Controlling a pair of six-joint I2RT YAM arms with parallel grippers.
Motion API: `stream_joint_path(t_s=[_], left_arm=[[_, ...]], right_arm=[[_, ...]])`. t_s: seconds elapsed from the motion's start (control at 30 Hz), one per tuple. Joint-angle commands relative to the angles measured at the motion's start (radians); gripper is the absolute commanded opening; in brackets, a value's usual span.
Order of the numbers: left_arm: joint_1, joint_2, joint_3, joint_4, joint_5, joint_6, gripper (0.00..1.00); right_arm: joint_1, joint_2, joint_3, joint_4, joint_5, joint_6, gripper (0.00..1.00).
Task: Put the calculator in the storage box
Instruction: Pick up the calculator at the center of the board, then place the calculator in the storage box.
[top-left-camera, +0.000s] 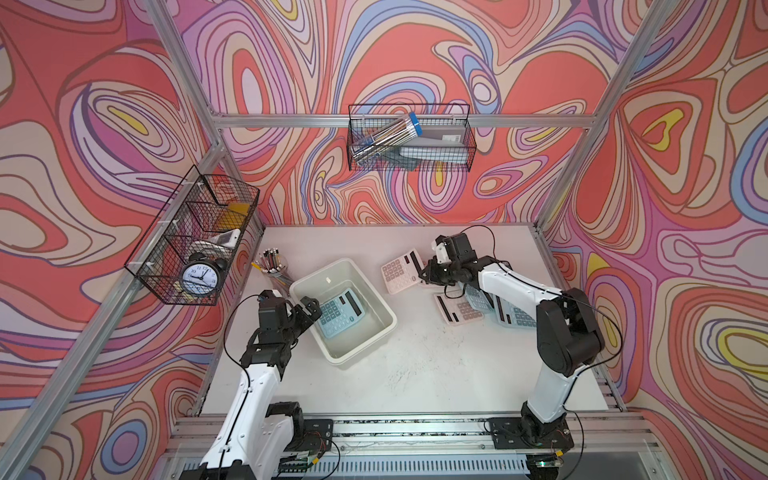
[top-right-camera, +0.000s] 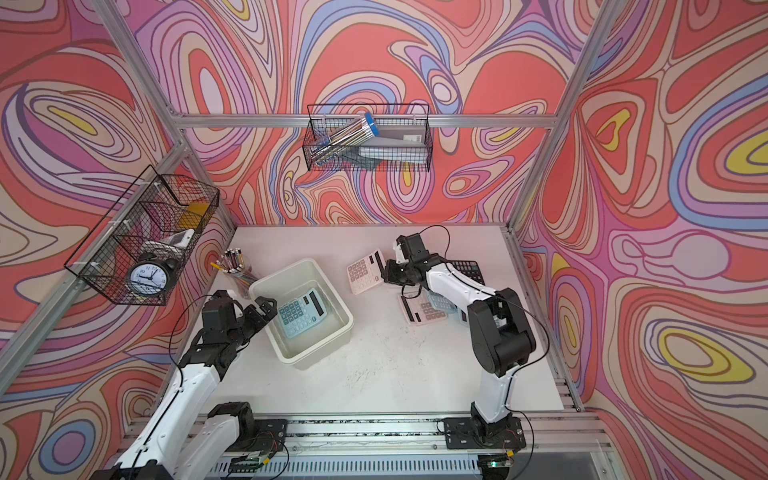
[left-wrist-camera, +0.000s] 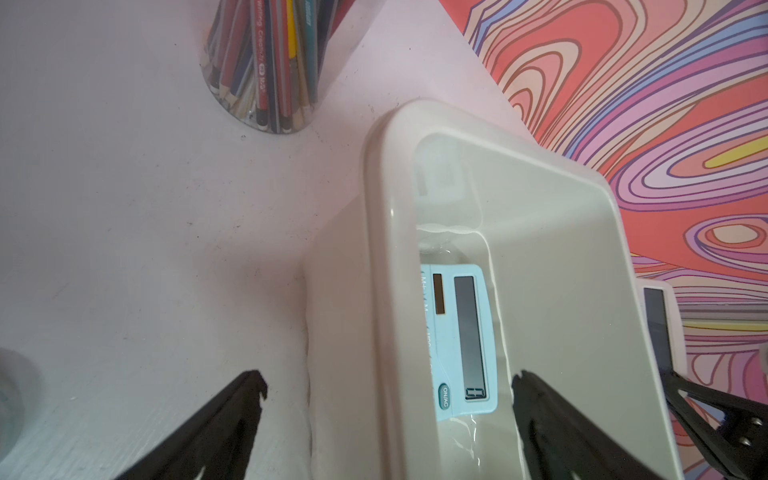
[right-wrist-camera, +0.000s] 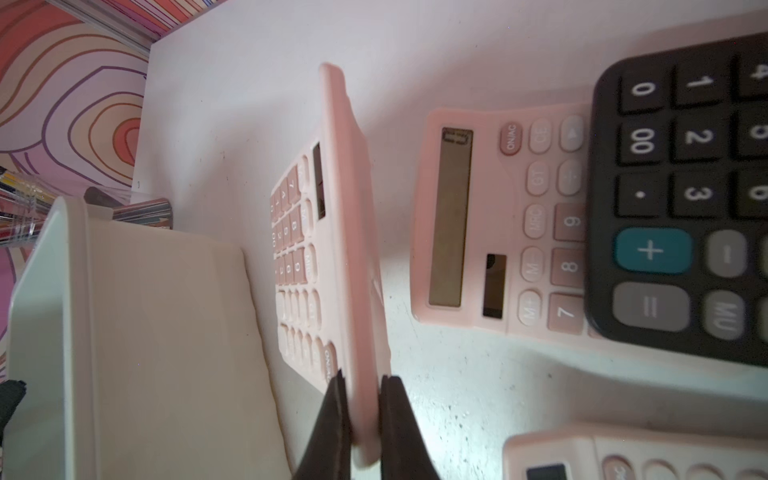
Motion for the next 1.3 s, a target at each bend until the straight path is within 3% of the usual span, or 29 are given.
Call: stream_joint_path(t_s=[0.0, 0.3, 0.5, 0.87, 1.27], left_arm=[[-0.007, 0.008, 0.0, 0.041, 0.024, 0.012, 0.99], [-0.058, -0.026, -0.019, 0.083, 0.052, -0.014, 0.99], [-0.088, -0.036, -0.019, 0.085, 0.032, -0.017, 0.99], [-0.091, -0.042, -0.009, 0.067, 0.015, -0.01, 0.99], [-0.091, -0.054, -0.005, 0.055, 0.018, -0.013, 0.99]], right_arm=[[-0.002, -0.109, -0.042, 0.019, 0.043, -0.012, 0.0], [-0.002, -0.312, -0.046, -0.118, 0.133, -0.047, 0.0], [0.014, -0.365, -0.022, -0.145, -0.062, -0.043, 0.0], [0.291, -0.246, 0.082, -0.215, -0.012, -0.053, 0.0], [0.413, -0.038, 0.19, -0.287, 0.074, -0.015, 0.0]])
